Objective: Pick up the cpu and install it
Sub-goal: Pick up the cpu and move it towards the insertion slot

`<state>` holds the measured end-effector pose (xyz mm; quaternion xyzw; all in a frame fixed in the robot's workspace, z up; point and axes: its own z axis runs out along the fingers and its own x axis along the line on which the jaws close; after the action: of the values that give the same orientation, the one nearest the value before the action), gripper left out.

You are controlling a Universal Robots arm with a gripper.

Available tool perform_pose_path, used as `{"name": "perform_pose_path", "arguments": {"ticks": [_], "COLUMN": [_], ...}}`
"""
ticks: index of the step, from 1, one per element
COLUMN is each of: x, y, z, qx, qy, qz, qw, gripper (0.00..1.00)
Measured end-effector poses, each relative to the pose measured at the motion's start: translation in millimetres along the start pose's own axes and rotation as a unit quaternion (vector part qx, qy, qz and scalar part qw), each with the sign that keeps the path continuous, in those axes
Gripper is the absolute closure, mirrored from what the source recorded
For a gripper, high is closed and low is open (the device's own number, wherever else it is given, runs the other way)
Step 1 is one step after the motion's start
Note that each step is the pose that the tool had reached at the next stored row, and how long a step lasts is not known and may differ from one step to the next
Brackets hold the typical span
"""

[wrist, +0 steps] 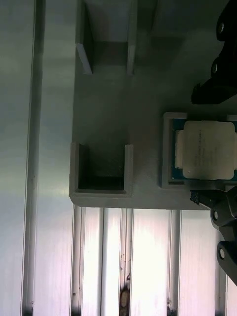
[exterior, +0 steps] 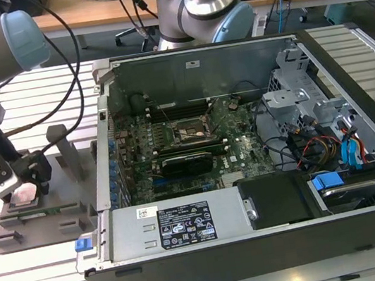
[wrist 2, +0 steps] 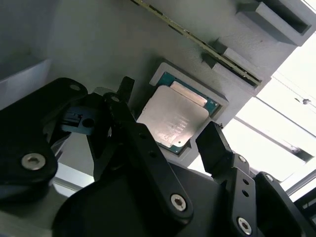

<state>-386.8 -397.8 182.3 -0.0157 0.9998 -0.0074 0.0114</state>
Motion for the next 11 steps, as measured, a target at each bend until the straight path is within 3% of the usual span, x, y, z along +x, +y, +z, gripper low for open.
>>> {"name": "perform_pose_path", "arguments": {"ticks": [11], "x": [0.1], "y": [0.1], "z": [4.0], "qx": [0.0], "qy": [0.0], "qz": [0.0], "qw": [1.0], "gripper": [0.22]}}
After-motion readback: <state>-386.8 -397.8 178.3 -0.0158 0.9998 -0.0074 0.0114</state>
